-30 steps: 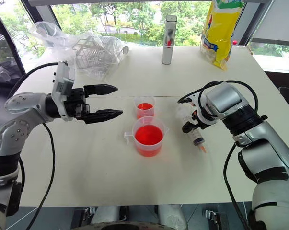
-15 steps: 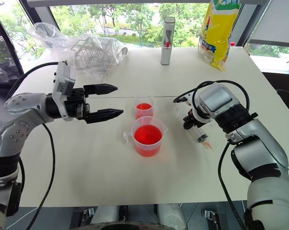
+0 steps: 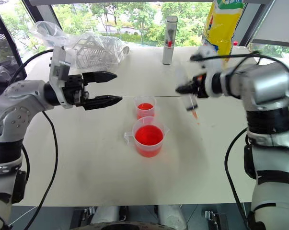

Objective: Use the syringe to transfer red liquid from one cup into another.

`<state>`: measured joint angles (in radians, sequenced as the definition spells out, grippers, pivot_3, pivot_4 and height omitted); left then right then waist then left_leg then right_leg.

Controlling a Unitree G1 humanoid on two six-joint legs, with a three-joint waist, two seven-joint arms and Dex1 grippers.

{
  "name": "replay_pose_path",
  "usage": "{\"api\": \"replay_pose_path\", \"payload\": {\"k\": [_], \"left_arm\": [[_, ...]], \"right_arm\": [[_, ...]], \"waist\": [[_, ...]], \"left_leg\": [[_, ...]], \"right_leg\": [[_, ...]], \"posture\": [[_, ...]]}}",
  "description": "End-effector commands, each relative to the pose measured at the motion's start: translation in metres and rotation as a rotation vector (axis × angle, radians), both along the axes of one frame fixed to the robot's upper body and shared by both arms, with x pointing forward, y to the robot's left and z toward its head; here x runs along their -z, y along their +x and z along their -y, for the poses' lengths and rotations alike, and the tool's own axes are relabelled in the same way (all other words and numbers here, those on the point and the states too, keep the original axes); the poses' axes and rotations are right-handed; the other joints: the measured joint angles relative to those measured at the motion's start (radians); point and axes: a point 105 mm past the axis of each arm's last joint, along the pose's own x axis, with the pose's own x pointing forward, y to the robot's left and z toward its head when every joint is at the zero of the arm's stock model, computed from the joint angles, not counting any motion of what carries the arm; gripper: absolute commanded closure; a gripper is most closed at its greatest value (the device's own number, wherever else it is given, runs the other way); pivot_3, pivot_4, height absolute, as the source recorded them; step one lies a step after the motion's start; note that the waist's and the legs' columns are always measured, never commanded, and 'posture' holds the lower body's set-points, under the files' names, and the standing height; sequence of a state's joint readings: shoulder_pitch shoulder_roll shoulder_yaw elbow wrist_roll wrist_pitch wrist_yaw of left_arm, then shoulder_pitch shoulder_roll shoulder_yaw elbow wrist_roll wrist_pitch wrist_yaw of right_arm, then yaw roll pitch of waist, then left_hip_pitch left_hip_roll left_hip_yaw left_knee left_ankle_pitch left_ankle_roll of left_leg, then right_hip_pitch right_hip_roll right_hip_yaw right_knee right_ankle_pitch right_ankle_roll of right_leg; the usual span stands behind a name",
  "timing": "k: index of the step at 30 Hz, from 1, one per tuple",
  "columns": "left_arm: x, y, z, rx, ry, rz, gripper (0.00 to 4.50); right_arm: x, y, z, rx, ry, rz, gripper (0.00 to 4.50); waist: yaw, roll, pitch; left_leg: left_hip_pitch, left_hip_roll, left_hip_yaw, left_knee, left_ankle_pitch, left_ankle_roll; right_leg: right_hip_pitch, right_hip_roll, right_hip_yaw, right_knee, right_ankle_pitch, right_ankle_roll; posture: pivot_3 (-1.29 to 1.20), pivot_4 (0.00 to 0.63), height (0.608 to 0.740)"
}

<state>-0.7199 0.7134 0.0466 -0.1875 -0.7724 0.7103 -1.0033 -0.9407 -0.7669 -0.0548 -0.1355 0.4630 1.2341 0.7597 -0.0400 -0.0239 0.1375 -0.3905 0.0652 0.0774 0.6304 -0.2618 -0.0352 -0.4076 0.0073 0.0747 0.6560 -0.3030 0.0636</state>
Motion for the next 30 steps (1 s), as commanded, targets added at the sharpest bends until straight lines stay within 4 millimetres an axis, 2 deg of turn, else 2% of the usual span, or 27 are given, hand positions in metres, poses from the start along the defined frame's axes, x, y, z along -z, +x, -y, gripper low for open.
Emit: {"api": "replay_pose_path", "payload": {"k": [1, 2, 5, 9, 16, 22, 30], "left_arm": [[-0.018, -0.001, 0.007, 0.050, -0.006, 0.069, 0.00], [-0.022, 0.000, 0.009, 0.065, -0.008, 0.075, 0.00], [-0.030, 0.001, 0.014, 0.097, -0.014, 0.087, 0.00], [-0.037, 0.002, 0.017, 0.132, -0.017, 0.094, 0.00], [-0.044, -0.003, 0.021, 0.187, -0.008, 0.080, 0.00], [-0.040, -0.012, 0.027, 0.240, 0.041, 0.061, 0.00], [-0.037, -0.018, 0.037, 0.290, 0.044, 0.020, 0.00]], "right_arm": [[-0.049, -0.041, -0.015, -0.195, 0.090, 0.352, 3.08], [-0.047, -0.057, -0.023, -0.281, 0.119, 0.357, 3.08], [-0.041, -0.085, -0.038, -0.430, 0.178, 0.382, 3.08], [-0.029, -0.101, -0.051, -0.500, 0.244, 0.382, 3.08], [0.002, -0.093, -0.065, -0.478, 0.277, 0.383, 3.08], [0.042, -0.085, -0.077, -0.472, 0.287, 0.334, 3.08], [0.058, -0.084, -0.084, -0.480, 0.290, 0.317, 3.08]], "waist": [[0.000, 0.000, 0.000], [0.000, 0.000, 0.000], [-0.003, 0.000, 0.000], [-0.006, 0.001, 0.000], [-0.004, 0.000, 0.000], [-0.003, 0.000, 0.000], [-0.003, 0.000, 0.000]], "left_leg": [[0.000, 0.000, 0.000, 0.000, 0.000, 0.000], [0.000, 0.000, 0.000, 0.000, 0.000, 0.000], [0.001, 0.000, -0.001, 0.000, 0.000, 0.000], [0.003, 0.000, 0.000, 0.001, 0.000, 0.000], [0.003, 0.000, 0.000, 0.001, 0.000, 0.000], [0.003, 0.000, 0.000, 0.001, 0.000, 0.000], [0.003, 0.000, 0.000, 0.002, 0.000, 0.000]], "right_leg": [[0.000, 0.000, 0.000, 0.000, 0.000, 0.000], [0.001, 0.000, 0.000, 0.000, 0.000, 0.000], [0.002, 0.000, -0.001, 0.000, 0.000, 0.000], [0.002, 0.000, 0.000, 0.002, 0.000, 0.000], [0.002, 0.000, 0.001, 0.003, 0.000, 0.000], [0.002, 0.000, 0.001, 0.003, 0.000, 0.000], [0.002, 0.001, 0.000, 0.003, 0.000, 0.000]], "posture": [[0.00, 0.150, 0.740], [0.00, 0.150, 0.740], [0.00, 0.150, 0.740], [0.00, 0.150, 0.740], [0.00, 0.150, 0.740], [0.00, 0.150, 0.740], [0.00, 0.150, 0.740]]}}
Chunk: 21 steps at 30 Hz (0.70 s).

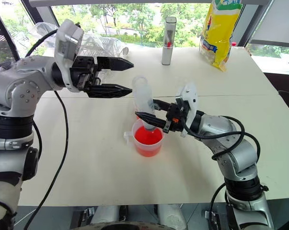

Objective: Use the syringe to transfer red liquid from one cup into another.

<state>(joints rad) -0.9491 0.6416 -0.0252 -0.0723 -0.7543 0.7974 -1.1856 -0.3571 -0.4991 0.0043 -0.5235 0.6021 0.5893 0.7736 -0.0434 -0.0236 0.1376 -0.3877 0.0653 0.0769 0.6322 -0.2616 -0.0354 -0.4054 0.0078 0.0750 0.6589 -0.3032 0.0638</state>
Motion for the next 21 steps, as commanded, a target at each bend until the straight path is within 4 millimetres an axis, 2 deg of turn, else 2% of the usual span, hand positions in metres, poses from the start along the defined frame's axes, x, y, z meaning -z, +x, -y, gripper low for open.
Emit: {"api": "replay_pose_path", "payload": {"k": [1, 9, 21], "left_arm": [[-0.009, -0.012, 0.004, 0.048, 0.011, 0.027, 0.00], [-0.006, -0.021, 0.005, 0.071, 0.027, -0.002, 0.00], [0.007, -0.017, 0.011, 0.013, 0.053, -0.033, 0.00]], "right_arm": [[-0.003, -0.001, -0.001, -0.002, 0.015, 0.035, 3.08], [0.003, 0.002, -0.002, 0.003, 0.014, 0.027, 3.08], [0.020, 0.006, -0.003, 0.008, 0.012, 0.005, 3.08]], "waist": [[0.000, 0.000, 0.000], [0.001, 0.000, 0.000], [0.001, 0.000, 0.000]], "left_leg": [[0.000, 0.000, 0.000, 0.000, 0.000, 0.000], [0.000, 0.000, 0.000, 0.000, 0.000, 0.000], [0.000, 0.000, 0.000, 0.000, 0.000, 0.000]], "right_leg": [[0.000, 0.000, 0.000, 0.000, 0.000, 0.000], [0.000, 0.000, 0.000, 0.000, 0.000, 0.000], [0.000, 0.000, 0.001, 0.000, 0.000, 0.000]], "posture": [[0.00, 0.150, 0.740], [0.00, 0.150, 0.740], [0.00, 0.150, 0.740]]}}
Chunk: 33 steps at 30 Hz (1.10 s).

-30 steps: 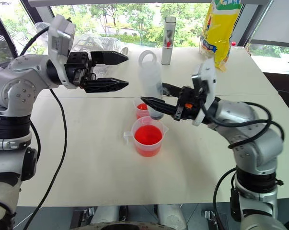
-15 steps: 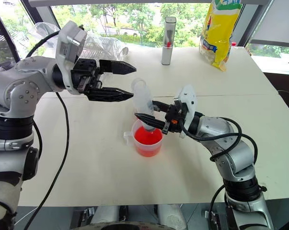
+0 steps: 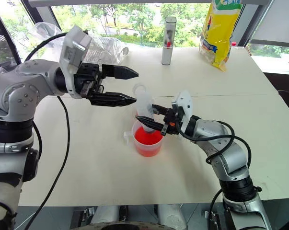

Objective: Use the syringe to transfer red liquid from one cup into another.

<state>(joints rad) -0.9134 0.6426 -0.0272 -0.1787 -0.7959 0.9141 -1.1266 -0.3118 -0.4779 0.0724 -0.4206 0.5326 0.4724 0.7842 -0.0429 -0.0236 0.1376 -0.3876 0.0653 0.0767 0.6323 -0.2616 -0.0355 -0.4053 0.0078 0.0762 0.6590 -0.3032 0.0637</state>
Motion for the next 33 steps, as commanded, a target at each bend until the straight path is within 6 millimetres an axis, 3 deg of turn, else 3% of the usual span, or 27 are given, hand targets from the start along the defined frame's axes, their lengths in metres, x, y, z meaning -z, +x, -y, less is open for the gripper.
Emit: {"api": "replay_pose_path", "payload": {"k": [1, 14, 17, 25, 33], "left_arm": [[-0.003, -0.005, 0.004, 0.005, 0.009, 0.026, 0.00], [0.007, -0.004, 0.005, -0.014, 0.041, -0.003, 0.00], [0.008, -0.004, 0.007, -0.018, 0.035, -0.015, 0.85], [0.010, -0.002, 0.015, -0.036, -0.003, -0.050, 4.47], [0.014, -0.002, 0.015, -0.052, 0.005, -0.047, 4.47]], "right_arm": [[-0.006, -0.004, -0.002, -0.016, 0.020, 0.039, 3.08], [-0.002, -0.004, -0.003, -0.007, 0.020, 0.037, 3.08], [-0.002, -0.005, -0.004, -0.008, 0.020, 0.038, 3.08], [-0.001, -0.005, -0.004, -0.014, 0.011, 0.039, 3.08], [-0.001, -0.006, -0.003, -0.020, 0.009, 0.032, 3.08]], "waist": [[0.001, 0.000, 0.000], [0.001, 0.000, 0.000], [0.001, 0.000, 0.000], [0.001, 0.000, 0.000], [0.001, 0.000, 0.000]], "left_leg": [[0.000, 0.000, 0.000, 0.000, 0.000, 0.000], [0.000, 0.000, 0.000, 0.000, 0.000, 0.000], [0.000, 0.000, 0.000, 0.000, 0.000, 0.000], [0.000, 0.000, 0.000, 0.000, 0.000, 0.000], [0.001, 0.000, 0.000, 0.000, 0.000, 0.000]], "right_leg": [[0.000, 0.000, 0.000, 0.000, 0.000, 0.000], [0.000, 0.000, 0.000, 0.000, 0.000, 0.000], [0.000, 0.000, 0.000, 0.000, 0.000, 0.000], [0.000, 0.000, 0.000, 0.000, 0.000, 0.000], [0.000, 0.000, 0.000, 0.001, 0.000, 0.000]], "posture": [[0.00, 0.150, 0.740], [0.00, 0.150, 0.740], [0.00, 0.150, 0.740], [0.00, 0.150, 0.740], [0.00, 0.150, 0.740]]}}
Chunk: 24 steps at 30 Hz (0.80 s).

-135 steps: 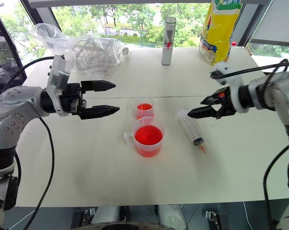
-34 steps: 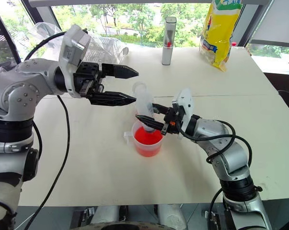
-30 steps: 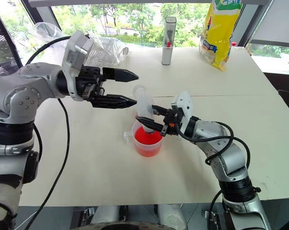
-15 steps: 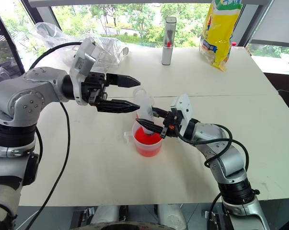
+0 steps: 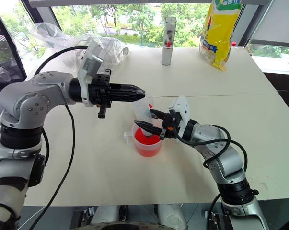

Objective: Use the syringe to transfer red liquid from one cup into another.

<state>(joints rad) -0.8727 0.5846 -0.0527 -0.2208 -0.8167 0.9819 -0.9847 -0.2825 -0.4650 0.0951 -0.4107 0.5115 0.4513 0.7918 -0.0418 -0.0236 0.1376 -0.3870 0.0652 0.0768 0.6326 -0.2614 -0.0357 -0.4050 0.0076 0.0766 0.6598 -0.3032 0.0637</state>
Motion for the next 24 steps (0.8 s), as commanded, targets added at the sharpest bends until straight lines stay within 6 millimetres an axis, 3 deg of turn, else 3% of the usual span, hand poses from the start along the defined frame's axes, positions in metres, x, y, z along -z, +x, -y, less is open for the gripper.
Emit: {"api": "replay_pose_path", "payload": {"k": [1, 15, 24], "left_arm": [[-0.006, -0.005, 0.001, 0.010, 0.000, 0.050, 4.47], [-0.038, 0.005, -0.001, -0.001, -0.055, 0.131, 4.47], [-0.045, 0.009, -0.003, -0.013, -0.064, 0.153, 4.47]], "right_arm": [[-0.012, -0.004, 0.000, -0.015, 0.014, 0.049, 3.08], [-0.005, -0.011, -0.001, -0.053, 0.005, -0.027, 3.08], [0.000, -0.013, -0.002, -0.067, -0.003, -0.064, 3.08]], "waist": [[0.000, 0.000, 0.000], [0.000, 0.000, 0.000], [0.000, 0.000, 0.000]], "left_leg": [[0.000, 0.000, 0.000, 0.000, 0.000, 0.000], [0.000, 0.000, 0.000, 0.000, 0.000, 0.000], [0.000, 0.000, 0.000, 0.000, 0.000, 0.000]], "right_leg": [[0.000, 0.000, 0.000, 0.000, 0.000, 0.000], [0.000, 0.000, 0.000, 0.000, 0.000, 0.000], [0.000, 0.000, 0.000, 0.000, 0.000, 0.000]], "posture": [[0.00, 0.150, 0.740], [0.00, 0.150, 0.740], [0.00, 0.150, 0.740]]}}
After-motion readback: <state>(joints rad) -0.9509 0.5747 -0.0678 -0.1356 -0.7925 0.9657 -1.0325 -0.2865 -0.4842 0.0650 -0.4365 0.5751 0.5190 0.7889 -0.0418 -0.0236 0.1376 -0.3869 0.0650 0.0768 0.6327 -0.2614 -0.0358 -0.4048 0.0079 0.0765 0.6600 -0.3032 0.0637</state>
